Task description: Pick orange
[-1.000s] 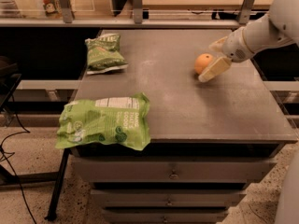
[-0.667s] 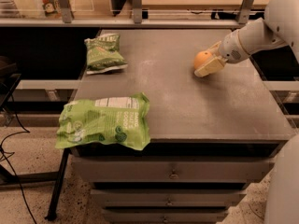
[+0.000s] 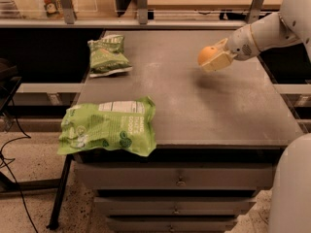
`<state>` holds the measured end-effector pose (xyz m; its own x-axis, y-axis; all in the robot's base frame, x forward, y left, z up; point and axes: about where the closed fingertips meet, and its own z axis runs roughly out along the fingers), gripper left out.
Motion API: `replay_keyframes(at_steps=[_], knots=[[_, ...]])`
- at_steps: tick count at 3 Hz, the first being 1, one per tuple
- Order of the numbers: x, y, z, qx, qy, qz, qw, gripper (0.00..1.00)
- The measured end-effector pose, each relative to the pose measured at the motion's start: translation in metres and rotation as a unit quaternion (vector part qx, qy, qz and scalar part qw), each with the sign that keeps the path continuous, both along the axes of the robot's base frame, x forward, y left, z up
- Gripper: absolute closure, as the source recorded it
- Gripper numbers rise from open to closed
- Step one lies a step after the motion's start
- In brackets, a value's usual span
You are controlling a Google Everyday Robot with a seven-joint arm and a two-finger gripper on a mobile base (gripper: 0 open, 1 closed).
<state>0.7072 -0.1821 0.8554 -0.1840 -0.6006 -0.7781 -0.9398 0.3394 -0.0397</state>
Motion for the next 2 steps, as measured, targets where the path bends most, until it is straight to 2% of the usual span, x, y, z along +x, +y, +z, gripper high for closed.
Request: replay_keyframes(at_steps=[1, 2], knots=[[-0.0154, 0.0143, 0.0436, 0.045, -0.025, 0.03, 0.9982, 1.0], [-0.016, 0.0217, 0.0475, 0.053, -0.027, 0.037, 0.9976, 1.0]])
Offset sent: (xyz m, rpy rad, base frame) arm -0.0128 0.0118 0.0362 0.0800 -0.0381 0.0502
